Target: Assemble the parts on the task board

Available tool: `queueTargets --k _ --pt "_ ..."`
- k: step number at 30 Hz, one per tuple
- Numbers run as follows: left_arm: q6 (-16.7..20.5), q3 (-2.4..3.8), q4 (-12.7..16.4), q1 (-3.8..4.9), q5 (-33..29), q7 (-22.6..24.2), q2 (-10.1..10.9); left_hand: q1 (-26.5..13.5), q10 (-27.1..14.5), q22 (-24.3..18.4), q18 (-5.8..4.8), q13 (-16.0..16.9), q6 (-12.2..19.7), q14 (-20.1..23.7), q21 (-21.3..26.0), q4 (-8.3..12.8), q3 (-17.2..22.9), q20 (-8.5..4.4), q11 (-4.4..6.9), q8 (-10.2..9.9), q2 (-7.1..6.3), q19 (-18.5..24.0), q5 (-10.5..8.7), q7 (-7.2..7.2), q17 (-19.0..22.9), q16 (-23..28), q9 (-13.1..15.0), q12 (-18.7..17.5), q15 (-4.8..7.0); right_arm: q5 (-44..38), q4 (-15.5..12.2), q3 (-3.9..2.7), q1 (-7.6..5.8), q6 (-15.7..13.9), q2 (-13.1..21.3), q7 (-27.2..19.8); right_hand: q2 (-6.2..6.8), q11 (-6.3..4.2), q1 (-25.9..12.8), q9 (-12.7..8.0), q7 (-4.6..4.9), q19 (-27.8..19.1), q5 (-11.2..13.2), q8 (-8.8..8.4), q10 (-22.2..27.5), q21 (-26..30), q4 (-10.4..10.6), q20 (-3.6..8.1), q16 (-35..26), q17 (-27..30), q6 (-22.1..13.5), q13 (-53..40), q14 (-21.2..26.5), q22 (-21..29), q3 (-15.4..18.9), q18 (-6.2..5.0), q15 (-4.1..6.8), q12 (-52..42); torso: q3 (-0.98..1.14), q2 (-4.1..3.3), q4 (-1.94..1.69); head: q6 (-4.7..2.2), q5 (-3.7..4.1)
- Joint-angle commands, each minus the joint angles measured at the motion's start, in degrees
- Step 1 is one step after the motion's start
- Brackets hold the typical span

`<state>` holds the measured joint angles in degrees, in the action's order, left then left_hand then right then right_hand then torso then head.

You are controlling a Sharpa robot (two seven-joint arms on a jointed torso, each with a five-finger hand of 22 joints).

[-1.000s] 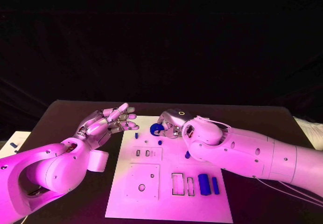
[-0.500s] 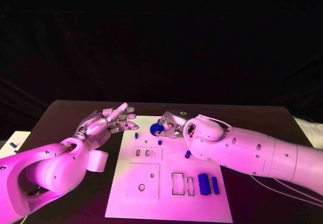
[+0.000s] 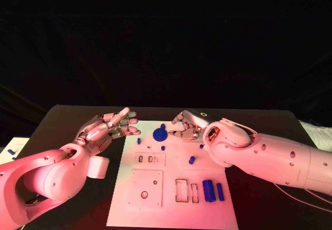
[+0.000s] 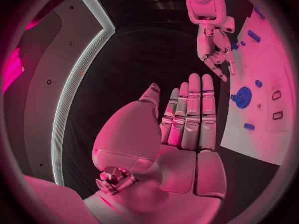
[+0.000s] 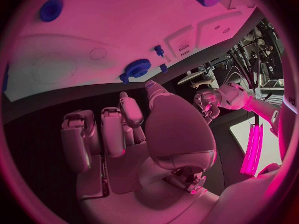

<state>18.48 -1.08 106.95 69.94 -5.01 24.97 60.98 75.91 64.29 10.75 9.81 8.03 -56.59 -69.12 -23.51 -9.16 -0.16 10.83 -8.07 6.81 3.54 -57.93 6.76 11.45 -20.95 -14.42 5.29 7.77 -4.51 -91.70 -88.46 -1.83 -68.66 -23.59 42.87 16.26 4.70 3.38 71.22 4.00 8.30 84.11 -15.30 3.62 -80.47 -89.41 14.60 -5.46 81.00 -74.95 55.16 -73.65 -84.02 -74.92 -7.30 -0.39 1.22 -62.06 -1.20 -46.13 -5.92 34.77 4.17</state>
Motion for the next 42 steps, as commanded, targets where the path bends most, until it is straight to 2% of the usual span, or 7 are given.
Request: queueTargets --k 1,9,17,20,24,33,42 --pt "-1.2 0.04 0.0 0.09 0.3 0.4 -0.1 0.6 -0.6 0.0 0.59 0.1 0.2 0.4 0.1 0.4 -0.1 0.12 0.01 -0.2 -0.17 0.4 -0.09 0.31 -0.1 0.1 0.1 -0.2 -0.19 6.7 -1.2 -0.23 -0.36 -4.4 2.6 -7.5 0.09 -0.14 1.3 0.1 0.02 5.0 -0.5 0.36 0.0 -0.1 -0.8 -0.22 0.0 -5.1 0.7 0.1 -3.8 -14.0 -0.1 0.10 -0.38 0.2 0.07 0.09 0.21 -0.20 0.21" --pt "-1.6 0.02 -0.4 0.06 0.3 0.3 -0.6 0.7 -0.7 0.1 0.58 0.1 0.2 0.5 0.1 0.6 -0.1 0.13 -0.02 -0.3 -0.17 0.4 -0.09 0.34 -0.2 0.1 0.1 -0.3 -0.22 12.7 -1.8 -0.48 -0.80 -2.9 10.9 -20.8 1.52 -0.41 10.0 0.0 0.00 5.9 -0.4 0.12 -0.4 -0.6 -7.0 0.12 1.3 -6.5 1.5 -0.6 -4.1 -15.1 -2.3 0.39 -0.09 -0.7 0.50 0.28 0.76 -0.44 0.96" --pt "-1.8 0.00 -1.2 0.03 0.3 0.3 -1.3 0.8 -0.7 0.1 0.59 0.1 0.2 0.5 0.1 0.7 -0.1 0.13 -0.02 -0.3 -0.19 0.4 -0.10 0.34 -0.3 0.1 0.1 -0.3 -0.22 15.3 2.7 -0.50 -0.27 -1.1 14.5 -24.4 2.41 -0.30 10.1 -0.1 0.08 5.9 0.7 -0.04 -0.2 -0.6 -7.4 0.02 1.1 -6.3 1.0 -0.2 -4.0 -15.0 -1.8 0.38 -0.21 -0.1 0.92 0.56 1.56 -0.56 1.52" --pt "-1.8 0.00 -1.5 0.02 0.3 0.3 -1.5 0.8 -0.7 0.1 0.59 0.1 0.2 0.5 0.1 0.7 -0.1 0.13 -0.02 -0.3 -0.19 0.4 -0.10 0.34 -0.3 0.1 0.1 -0.3 -0.22 15.9 3.9 -0.51 0.26 -0.4 15.1 -24.7 2.55 -0.29 10.1 -0.1 0.08 5.8 1.0 0.00 -0.2 -0.5 -7.4 0.00 1.0 -6.2 1.0 -0.1 -4.0 -14.9 -1.6 0.35 -0.22 0.2 1.00 0.57 1.47 -0.64 1.77" --pt "-1.9 -0.01 -1.9 0.00 0.3 0.4 -1.6 0.8 -0.7 0.1 0.59 0.1 0.2 0.5 0.1 0.7 -0.1 0.13 -0.02 -0.3 -0.19 0.4 -0.10 0.34 -0.3 0.1 0.1 -0.3 -0.22 16.4 4.7 -0.51 1.26 0.6 15.5 -24.7 2.66 -0.29 10.0 -0.1 0.06 5.7 1.3 0.04 -0.2 -0.5 -7.4 -0.01 1.0 -6.2 1.0 0.0 -4.0 -14.9 -1.5 0.34 -0.23 0.3 1.14 0.51 1.57 -0.43 1.25" --pt "-2.1 -0.02 -2.4 0.00 0.3 0.0 -1.7 0.8 -0.7 0.1 0.59 0.1 0.2 0.5 0.1 0.7 -0.1 0.13 -0.02 -0.3 -0.19 0.4 -0.10 0.34 -0.3 0.1 0.1 -0.3 -0.22 16.5 6.4 -0.51 2.65 1.9 15.0 -23.7 2.67 -0.32 9.4 0.0 -0.03 5.9 1.8 0.29 -2.3 -0.6 -7.1 -0.04 2.0 -7.3 1.5 -3.5 -4.2 -15.1 -0.7 0.39 -0.22 -5.6 0.94 0.55 1.47 -0.03 1.29" --pt "-2.0 -0.03 -2.5 -0.01 0.5 -0.1 -1.7 1.0 -0.7 0.1 0.59 0.1 0.2 0.5 0.1 0.8 -0.1 0.13 -0.02 -0.3 -0.15 0.4 -0.09 0.34 -0.4 0.1 0.1 -0.3 -0.21 16.2 8.1 -0.51 3.24 2.9 13.7 -22.7 2.50 -0.33 9.2 0.1 -0.06 5.9 1.8 0.34 -2.8 -0.6 -7.0 -0.03 2.6 -8.0 1.8 -4.5 -4.4 -15.1 -0.4 0.39 -0.21 -7.1 0.93 0.60 1.49 0.21 1.02"
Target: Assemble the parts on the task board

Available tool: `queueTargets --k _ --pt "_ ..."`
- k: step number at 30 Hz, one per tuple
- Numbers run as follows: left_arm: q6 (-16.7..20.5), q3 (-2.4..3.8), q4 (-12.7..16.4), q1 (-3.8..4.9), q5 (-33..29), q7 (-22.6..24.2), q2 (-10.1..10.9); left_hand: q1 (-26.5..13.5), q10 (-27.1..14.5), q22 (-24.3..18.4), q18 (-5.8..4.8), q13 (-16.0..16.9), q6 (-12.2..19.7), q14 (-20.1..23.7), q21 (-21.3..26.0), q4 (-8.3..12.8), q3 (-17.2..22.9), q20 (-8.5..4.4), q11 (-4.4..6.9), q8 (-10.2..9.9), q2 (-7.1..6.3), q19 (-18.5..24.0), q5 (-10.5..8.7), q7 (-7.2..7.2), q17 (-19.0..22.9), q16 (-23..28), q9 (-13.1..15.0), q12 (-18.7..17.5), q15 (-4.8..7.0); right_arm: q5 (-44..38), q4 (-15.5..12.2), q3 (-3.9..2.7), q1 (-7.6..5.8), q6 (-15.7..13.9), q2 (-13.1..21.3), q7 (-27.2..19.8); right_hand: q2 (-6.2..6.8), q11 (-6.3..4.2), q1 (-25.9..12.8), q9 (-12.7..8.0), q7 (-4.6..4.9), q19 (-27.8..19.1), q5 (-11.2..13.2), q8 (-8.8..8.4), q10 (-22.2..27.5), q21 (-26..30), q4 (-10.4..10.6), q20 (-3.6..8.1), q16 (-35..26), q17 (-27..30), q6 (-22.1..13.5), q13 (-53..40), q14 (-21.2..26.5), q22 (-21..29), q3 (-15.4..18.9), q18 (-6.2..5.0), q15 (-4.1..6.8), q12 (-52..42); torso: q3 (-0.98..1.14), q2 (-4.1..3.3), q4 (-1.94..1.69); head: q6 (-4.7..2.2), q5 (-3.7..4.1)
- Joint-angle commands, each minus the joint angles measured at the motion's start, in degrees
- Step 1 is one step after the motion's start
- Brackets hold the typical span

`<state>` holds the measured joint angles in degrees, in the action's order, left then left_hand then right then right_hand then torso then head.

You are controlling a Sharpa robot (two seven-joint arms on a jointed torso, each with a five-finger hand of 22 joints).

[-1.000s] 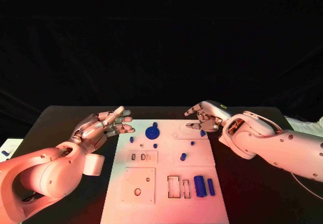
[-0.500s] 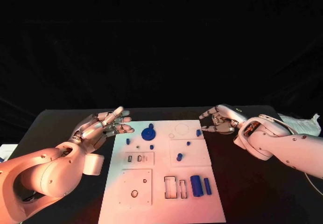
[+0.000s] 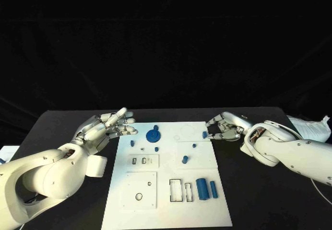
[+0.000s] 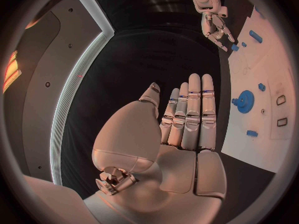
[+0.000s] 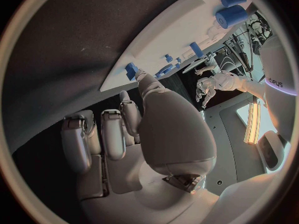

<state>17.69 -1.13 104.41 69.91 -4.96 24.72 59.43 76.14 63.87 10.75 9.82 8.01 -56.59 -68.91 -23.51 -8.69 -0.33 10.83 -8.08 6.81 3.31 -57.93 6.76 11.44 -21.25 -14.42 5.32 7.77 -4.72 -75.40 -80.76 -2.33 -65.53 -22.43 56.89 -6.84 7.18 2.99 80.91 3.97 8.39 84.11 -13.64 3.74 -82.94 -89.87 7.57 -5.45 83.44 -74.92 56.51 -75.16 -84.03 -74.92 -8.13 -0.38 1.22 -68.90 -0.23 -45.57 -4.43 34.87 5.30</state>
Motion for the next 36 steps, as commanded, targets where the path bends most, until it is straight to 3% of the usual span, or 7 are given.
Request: queueTargets --k 1,8,18,25,31,36 --pt "-1.2 0.02 0.0 0.03 0.5 0.1 -0.1 0.7 -0.3 0.1 0.58 0.1 0.2 0.3 0.1 0.4 0.1 0.13 -0.02 -0.3 0.08 0.4 -0.09 0.34 -0.1 0.1 0.1 -0.3 0.00 -0.1 0.6 -0.02 0.17 1.9 -0.6 0.5 0.02 0.07 -0.5 0.1 -0.15 5.9 0.2 0.22 -0.3 -0.1 0.0 -0.04 0.2 -8.0 0.4 -3.0 -4.4 -15.1 0.4 0.38 -0.22 -0.3 -0.03 0.04 -0.02 0.13 -0.14" --pt "-1.1 0.02 -0.1 0.03 0.5 0.1 -0.1 0.7 -0.3 0.1 0.58 0.1 0.2 0.3 0.1 0.4 0.1 0.13 -0.02 -0.3 0.08 0.4 -0.09 0.34 -0.1 0.1 0.1 -0.3 0.00 -1.0 2.0 -0.02 0.89 2.2 -2.1 0.8 -0.57 0.03 -0.5 0.1 -0.18 5.9 0.1 0.30 -0.5 -0.1 0.1 -0.03 0.4 -8.2 0.8 -3.3 -4.5 -15.1 0.4 0.38 -0.20 -0.8 -0.03 0.05 0.04 0.23 -0.54" --pt "-1.1 0.02 -0.2 0.03 0.5 0.0 0.0 0.7 -0.3 0.1 0.58 0.1 0.2 0.3 0.1 0.4 0.1 0.13 -0.02 -0.3 0.08 0.4 -0.09 0.34 -0.1 0.1 0.1 -0.3 0.00 -1.2 2.9 -0.03 1.27 2.0 -3.4 0.8 -1.70 -0.07 0.2 0.2 -0.27 5.9 0.3 0.58 -0.7 -0.1 -0.2 0.03 0.8 -8.6 1.9 -4.0 -4.6 -15.1 -0.1 0.38 -0.12 -1.8 -0.09 0.05 0.01 0.44 -0.50" --pt "-1.0 0.02 -0.3 0.03 0.5 -0.3 0.0 0.8 -0.3 0.1 0.58 0.1 0.2 0.3 0.1 0.4 0.1 0.13 -0.02 -0.4 0.09 0.4 -0.09 0.34 -0.1 0.1 0.1 -0.3 0.00 -0.9 3.2 -0.03 1.57 1.7 -3.9 0.5 -3.23 -0.34 0.9 0.3 -0.61 5.9 3.1 0.90 -0.6 -0.1 -0.6 0.18 0.8 -8.6 3.6 -4.2 -4.5 -15.1 -1.1 0.38 0.08 -1.7 -0.06 0.07 0.00 0.48 -0.72" --pt "-0.9 0.02 -0.3 0.03 0.5 -0.3 0.1 0.7 -0.3 0.1 0.58 0.1 0.2 0.3 0.1 0.4 0.1 0.13 -0.03 -0.4 0.11 0.4 -0.10 0.35 -0.1 0.1 0.1 -0.3 0.00 -0.9 3.4 -0.03 1.68 1.9 -4.0 0.5 -4.47 -0.98 1.7 0.8 -1.45 5.9 4.4 1.73 -0.7 -0.1 -1.3 0.48 0.9 -8.7 6.1 -4.4 -4.5 -15.1 -2.4 0.38 0.53 -2.0 -0.06 0.10 0.00 0.60 -0.60" --pt "-0.9 0.02 -0.3 0.03 0.5 -0.4 0.1 0.7 -0.3 0.1 0.58 0.1 0.2 0.3 0.1 0.4 0.1 0.13 -0.03 -0.4 0.11 0.4 -0.10 0.35 -0.1 0.1 0.1 -0.3 0.00 -1.0 3.5 -0.03 1.72 2.0 -4.1 0.5 -5.50 -2.13 2.2 1.9 -2.88 5.9 6.2 3.22 -1.0 -0.1 -2.3 1.28 1.0 -8.8 9.6 -4.7 -4.6 -15.1 -3.4 0.38 1.47 -2.2 -0.02 0.09 0.05 0.65 -0.62"
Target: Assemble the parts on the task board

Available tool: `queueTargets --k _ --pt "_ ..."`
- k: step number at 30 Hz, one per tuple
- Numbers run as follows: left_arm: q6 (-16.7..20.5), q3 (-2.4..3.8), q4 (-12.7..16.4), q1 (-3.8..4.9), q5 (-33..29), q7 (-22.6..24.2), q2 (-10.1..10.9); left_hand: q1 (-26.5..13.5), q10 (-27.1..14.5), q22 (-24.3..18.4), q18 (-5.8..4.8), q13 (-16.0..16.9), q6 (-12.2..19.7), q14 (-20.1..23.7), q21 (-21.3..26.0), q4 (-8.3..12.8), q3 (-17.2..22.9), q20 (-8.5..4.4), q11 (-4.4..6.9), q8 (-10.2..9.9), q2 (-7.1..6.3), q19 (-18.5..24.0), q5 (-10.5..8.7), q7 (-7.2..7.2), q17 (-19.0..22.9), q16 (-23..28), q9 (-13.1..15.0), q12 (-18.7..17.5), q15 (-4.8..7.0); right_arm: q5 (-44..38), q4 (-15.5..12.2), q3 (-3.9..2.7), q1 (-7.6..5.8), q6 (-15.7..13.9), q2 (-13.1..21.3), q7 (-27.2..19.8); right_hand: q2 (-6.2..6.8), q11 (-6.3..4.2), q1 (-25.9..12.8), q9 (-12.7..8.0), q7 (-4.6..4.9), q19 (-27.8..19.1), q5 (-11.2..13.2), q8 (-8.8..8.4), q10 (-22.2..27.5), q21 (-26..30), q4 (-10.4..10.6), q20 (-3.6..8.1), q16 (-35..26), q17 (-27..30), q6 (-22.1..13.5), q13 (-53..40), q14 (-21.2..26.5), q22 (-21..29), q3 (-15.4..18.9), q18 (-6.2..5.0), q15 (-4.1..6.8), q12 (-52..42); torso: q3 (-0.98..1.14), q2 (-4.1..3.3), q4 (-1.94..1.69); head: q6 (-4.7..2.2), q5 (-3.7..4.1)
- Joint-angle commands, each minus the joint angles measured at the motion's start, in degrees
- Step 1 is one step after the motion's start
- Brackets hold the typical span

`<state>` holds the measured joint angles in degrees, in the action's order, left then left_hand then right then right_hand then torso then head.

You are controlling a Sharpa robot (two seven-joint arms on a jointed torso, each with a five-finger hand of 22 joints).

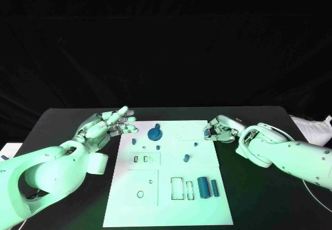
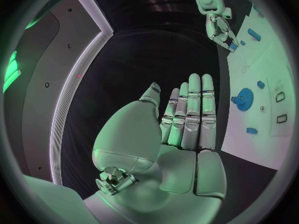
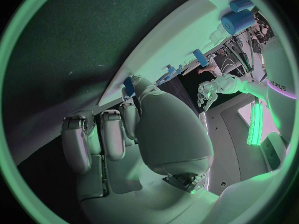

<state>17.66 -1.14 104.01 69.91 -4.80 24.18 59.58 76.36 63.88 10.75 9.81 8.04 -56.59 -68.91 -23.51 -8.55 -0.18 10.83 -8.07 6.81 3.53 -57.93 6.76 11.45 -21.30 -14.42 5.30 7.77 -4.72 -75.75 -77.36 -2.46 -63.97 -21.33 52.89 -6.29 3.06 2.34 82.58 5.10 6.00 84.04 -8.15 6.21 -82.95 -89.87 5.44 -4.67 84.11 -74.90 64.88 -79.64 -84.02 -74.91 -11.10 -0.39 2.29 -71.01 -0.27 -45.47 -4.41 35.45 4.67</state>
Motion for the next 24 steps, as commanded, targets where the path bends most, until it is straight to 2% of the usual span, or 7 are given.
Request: queueTargets --k 1,6,13,18,24 --pt "-0.9 0.03 0.1 0.03 0.4 0.2 0.0 0.5 -0.3 0.1 0.59 0.1 0.2 0.3 0.1 0.3 -0.1 0.13 -0.03 -0.4 -0.12 0.4 -0.10 0.35 -0.1 0.1 0.1 -0.3 -0.01 -0.6 0.1 0.10 0.16 0.8 -0.1 -0.1 -1.51 -1.60 0.6 0.9 -0.64 6.0 1.0 0.87 -1.0 -0.1 -0.2 0.61 0.3 -8.9 1.5 -0.2 -4.6 -15.1 -0.6 0.39 0.51 -0.1 0.02 -0.01 0.01 0.07 0.01" --pt "-0.8 0.03 0.1 0.03 0.4 0.2 0.0 0.5 -0.3 0.1 0.59 0.1 0.2 0.3 0.1 0.3 -0.1 0.13 -0.03 -0.4 -0.12 0.4 -0.10 0.35 -0.1 0.1 0.1 -0.3 -0.01 -0.6 0.0 0.10 0.17 0.5 -0.1 -0.1 -1.98 -1.98 0.7 1.4 -1.10 6.0 1.8 1.26 -1.0 -0.1 -0.7 0.98 0.3 -8.8 2.2 -0.2 -4.6 -15.1 -1.1 0.39 0.86 0.1 0.05 -0.02 -0.01 0.07 0.07" --pt "-0.8 0.02 0.0 0.03 0.4 0.2 0.0 0.5 -0.4 0.1 0.59 0.1 0.2 0.3 0.1 0.3 -0.1 0.13 -0.05 -0.4 -0.09 0.4 -0.10 0.37 -0.1 0.1 0.1 -0.3 -0.01 0.8 -1.0 0.02 0.16 -1.2 -0.1 1.3 -2.24 -2.04 0.5 1.6 -1.13 6.0 2.2 1.19 -1.0 -0.1 -0.8 1.16 0.3 -8.8 2.2 -0.1 -4.5 -15.1 -1.2 0.39 0.98 0.2 0.05 0.00 0.04 0.02 -0.02" --pt "-0.8 0.02 -0.1 0.03 0.4 0.2 -0.1 0.5 -0.4 0.1 0.59 0.1 0.2 0.3 0.1 0.3 -0.1 0.13 -0.05 -0.4 -0.09 0.4 -0.10 0.37 -0.1 0.1 0.1 -0.3 -0.01 3.6 -4.0 -0.16 -0.32 -2.3 0.2 7.0 -2.92 -2.04 -1.0 2.0 -1.12 6.0 4.3 0.85 -1.0 -0.1 -0.2 1.29 0.0 -8.5 1.7 0.1 -4.5 -15.1 -1.2 0.39 1.00 0.8 -0.04 0.05 -0.03 -0.04 -0.02" --pt "-0.9 0.02 -0.4 0.04 0.4 0.2 -0.2 0.5 -0.4 0.1 0.59 0.1 0.2 0.3 0.1 0.3 -0.1 0.13 -0.05 -0.4 -0.09 0.4 -0.10 0.37 -0.1 0.1 0.1 -0.3 -0.01 4.4 -9.1 -0.25 -1.75 -2.7 0.1 13.8 -3.24 -2.03 -1.2 2.1 -1.09 6.0 4.6 0.70 -0.7 -0.1 -0.2 1.32 -0.4 -8.1 1.6 0.5 -4.4 -15.1 -1.4 0.39 1.02 1.6 -0.18 0.15 -0.04 -0.07 -0.11"
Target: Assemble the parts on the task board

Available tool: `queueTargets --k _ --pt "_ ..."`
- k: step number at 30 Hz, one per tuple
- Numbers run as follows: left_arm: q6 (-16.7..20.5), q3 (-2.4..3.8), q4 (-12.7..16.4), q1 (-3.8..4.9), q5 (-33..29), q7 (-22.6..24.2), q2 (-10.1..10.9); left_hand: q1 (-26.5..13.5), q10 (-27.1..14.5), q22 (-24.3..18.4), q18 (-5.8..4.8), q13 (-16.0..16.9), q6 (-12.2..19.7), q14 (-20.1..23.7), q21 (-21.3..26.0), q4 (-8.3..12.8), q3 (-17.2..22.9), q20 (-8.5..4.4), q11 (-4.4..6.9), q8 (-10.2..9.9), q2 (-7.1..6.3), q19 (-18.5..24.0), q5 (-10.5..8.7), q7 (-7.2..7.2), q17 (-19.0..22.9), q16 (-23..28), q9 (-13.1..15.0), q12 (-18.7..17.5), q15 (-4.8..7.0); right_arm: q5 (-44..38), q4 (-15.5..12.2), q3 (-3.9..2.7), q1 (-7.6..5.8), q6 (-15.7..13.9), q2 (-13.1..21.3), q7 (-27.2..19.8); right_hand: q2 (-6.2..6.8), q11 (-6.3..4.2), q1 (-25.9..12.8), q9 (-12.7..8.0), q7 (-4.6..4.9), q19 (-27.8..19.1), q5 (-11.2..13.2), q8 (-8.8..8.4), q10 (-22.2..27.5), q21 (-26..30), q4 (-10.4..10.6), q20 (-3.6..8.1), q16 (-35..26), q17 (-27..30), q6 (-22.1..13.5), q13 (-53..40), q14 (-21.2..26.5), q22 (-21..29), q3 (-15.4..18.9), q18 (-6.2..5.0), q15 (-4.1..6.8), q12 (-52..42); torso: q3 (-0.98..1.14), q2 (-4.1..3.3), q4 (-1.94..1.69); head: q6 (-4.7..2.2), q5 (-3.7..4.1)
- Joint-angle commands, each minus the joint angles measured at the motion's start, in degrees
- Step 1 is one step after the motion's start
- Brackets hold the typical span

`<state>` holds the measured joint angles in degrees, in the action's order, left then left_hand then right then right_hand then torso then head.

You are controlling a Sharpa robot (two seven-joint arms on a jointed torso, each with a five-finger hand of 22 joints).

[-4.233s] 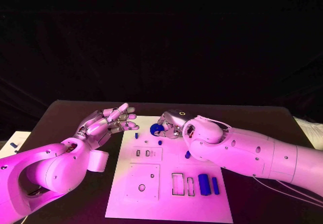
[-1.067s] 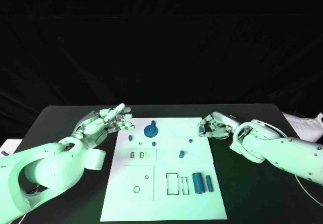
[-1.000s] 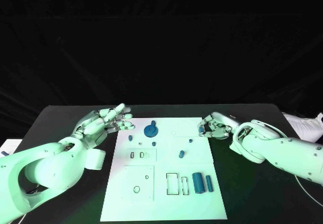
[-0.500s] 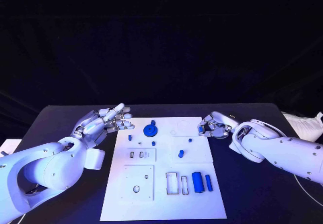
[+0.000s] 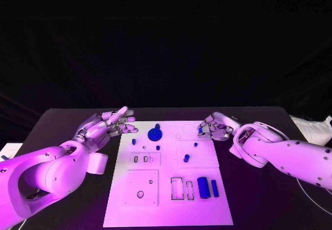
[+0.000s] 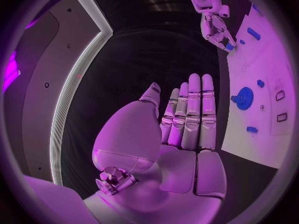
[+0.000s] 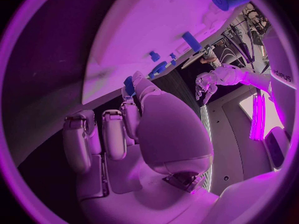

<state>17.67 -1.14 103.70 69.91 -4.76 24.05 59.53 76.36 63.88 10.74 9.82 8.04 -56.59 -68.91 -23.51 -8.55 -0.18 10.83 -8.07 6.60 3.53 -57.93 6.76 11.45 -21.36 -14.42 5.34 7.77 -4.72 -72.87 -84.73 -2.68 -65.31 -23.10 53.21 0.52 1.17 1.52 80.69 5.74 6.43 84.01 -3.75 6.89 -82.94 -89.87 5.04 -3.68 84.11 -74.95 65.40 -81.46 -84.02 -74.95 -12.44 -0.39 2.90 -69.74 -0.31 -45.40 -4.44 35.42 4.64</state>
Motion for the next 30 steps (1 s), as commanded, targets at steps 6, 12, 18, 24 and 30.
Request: queueTargets --k 6,12,18,24,30 --pt "-0.8 0.02 -0.9 0.05 0.3 0.3 -0.6 0.5 -0.4 0.1 0.58 0.1 0.2 0.3 0.1 0.3 -0.1 0.13 -0.05 -0.2 -0.09 0.4 -0.10 0.37 0.0 0.1 0.1 -0.3 -0.01 -2.6 -4.9 0.19 -1.60 -0.4 -3.6 11.7 -1.41 -1.15 0.1 1.6 -1.44 6.0 -0.3 -0.14 -0.8 -0.1 0.3 0.34 -0.4 -8.0 0.8 2.2 -4.4 -15.1 0.0 0.39 0.38 0.1 -0.41 0.54 -0.30 0.28 -0.53" --pt "-0.9 0.01 -1.6 0.06 0.3 0.2 -1.2 0.5 -0.4 0.1 0.58 0.1 0.2 0.3 0.1 0.3 -0.1 0.13 -0.05 -0.2 -0.09 0.4 -0.10 0.37 0.0 0.1 0.1 -0.3 -0.01 -7.6 -5.8 1.57 -1.81 1.2 -8.9 15.5 -1.20 -1.12 -0.3 1.7 -1.38 6.0 -1.2 -0.39 -0.8 -0.1 0.3 0.33 -0.6 -7.8 0.5 2.3 -4.3 -15.1 -0.1 0.39 0.35 0.3 -0.82 0.85 -0.88 0.73 -0.82" --pt "-0.8 0.01 -2.0 0.06 0.3 0.2 -1.3 0.4 -0.4 0.1 0.58 0.1 0.2 0.4 0.1 0.3 -0.2 0.14 -0.06 -0.2 -0.07 0.4 -0.11 0.39 -0.1 0.1 0.1 -0.3 -0.02 -13.3 -6.1 2.47 -0.98 1.8 -12.8 17.5 -0.97 -1.06 -0.4 1.8 -1.29 6.0 -1.8 -0.56 -0.8 -0.1 0.1 0.32 -0.6 -7.9 0.3 2.3 -4.3 -15.1 -0.1 0.39 0.32 0.4 -1.09 0.96 -1.20 1.07 -1.11" --pt "-0.9 0.00 -2.1 0.06 0.3 0.2 -1.3 0.4 -0.4 0.1 0.58 0.1 0.2 0.4 0.1 0.3 -0.2 0.14 -0.06 -0.2 -0.07 0.4 -0.11 0.39 -0.1 0.1 0.1 -0.3 -0.02 -16.3 -6.1 2.83 -0.19 2.5 -15.3 18.5 -0.92 -1.05 -0.4 1.8 -1.27 6.0 -1.9 -0.60 -0.8 -0.1 0.1 0.31 -0.6 -7.9 0.3 2.3 -4.3 -15.1 -0.1 0.39 0.31 0.4 -1.14 0.96 -1.21 1.24 -1.55" --pt "-0.8 0.00 -2.1 0.07 0.3 0.2 -1.3 0.4 -0.4 0.1 0.58 0.1 0.2 0.4 0.1 0.3 -0.2 0.14 -0.06 -0.2 -0.07 0.4 -0.11 0.39 -0.1 0.1 0.1 -0.3 -0.02 -17.3 -6.2 2.97 0.30 3.2 -16.7 19.0 -0.80 -0.98 -0.7 1.9 -1.18 6.0 -2.2 -0.71 -0.8 -0.1 0.2 0.29 -0.6 -7.8 0.2 2.3 -4.3 -15.1 -0.1 0.39 0.27 0.4 -1.06 0.90 -1.08 1.47 -1.83"
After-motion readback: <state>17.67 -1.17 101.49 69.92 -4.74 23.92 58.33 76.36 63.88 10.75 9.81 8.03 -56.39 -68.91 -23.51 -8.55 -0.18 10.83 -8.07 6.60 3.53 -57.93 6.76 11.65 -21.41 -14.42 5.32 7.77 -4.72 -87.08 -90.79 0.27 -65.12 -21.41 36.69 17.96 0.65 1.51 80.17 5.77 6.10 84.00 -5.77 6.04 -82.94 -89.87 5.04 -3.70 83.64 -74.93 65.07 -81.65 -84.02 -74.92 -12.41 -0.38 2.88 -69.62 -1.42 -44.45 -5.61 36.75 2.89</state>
